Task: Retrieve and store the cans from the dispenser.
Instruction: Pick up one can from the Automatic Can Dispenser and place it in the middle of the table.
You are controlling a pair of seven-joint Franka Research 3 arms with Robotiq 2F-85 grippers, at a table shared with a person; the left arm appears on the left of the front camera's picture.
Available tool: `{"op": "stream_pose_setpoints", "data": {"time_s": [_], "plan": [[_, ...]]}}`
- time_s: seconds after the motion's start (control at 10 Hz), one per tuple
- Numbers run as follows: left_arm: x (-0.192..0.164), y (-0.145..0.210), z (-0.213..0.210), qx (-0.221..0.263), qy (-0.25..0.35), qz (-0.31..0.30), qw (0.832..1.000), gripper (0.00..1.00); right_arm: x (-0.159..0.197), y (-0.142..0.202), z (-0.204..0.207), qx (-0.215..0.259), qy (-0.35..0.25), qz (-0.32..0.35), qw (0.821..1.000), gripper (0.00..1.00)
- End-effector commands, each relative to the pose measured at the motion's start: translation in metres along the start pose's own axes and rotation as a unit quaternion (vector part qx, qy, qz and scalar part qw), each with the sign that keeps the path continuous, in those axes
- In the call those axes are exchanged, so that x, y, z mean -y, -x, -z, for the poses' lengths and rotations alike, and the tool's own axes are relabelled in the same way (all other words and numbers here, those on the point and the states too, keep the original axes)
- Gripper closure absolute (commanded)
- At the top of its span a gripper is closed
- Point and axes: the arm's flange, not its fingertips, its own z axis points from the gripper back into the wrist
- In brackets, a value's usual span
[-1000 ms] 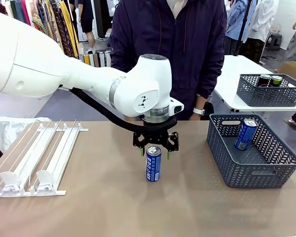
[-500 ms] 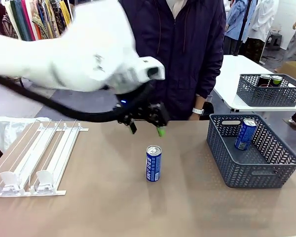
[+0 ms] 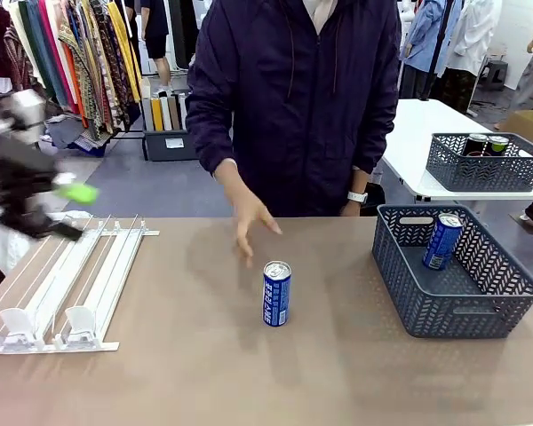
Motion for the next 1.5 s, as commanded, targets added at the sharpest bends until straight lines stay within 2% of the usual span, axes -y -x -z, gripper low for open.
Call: {"op": "stream_pose_setpoints", "data": {"time_s": [0.0,0.1,0.3,0.4,1.4], "plan": [[-0.048,0.042,-0.040,0.062,0.064,-0.062,0.994,0.00,-0.002,-0.003,-0.001,0.004,-0.012,-0.012,1.000,0.00],[-0.071,0.064,-0.049,0.085,0.091,-0.094,0.988,0.00,-0.002,-0.003,-0.001,0.004,-0.012,-0.012,1.000,0.00],[-0.107,0.092,-0.050,0.076,0.135,-0.119,0.981,0.00,-0.002,-0.003,-0.001,0.004,-0.012,-0.012,1.000,0.00],[-0.074,0.061,-0.083,0.075,0.088,-0.104,0.988,0.00,-0.002,-0.003,-0.001,0.004,-0.012,-0.012,1.000,0.00],[-0.074,0.061,-0.083,0.075,0.088,-0.104,0.988,0.00,-0.002,-0.003,-0.001,0.004,-0.012,-0.012,1.000,0.00]]}}
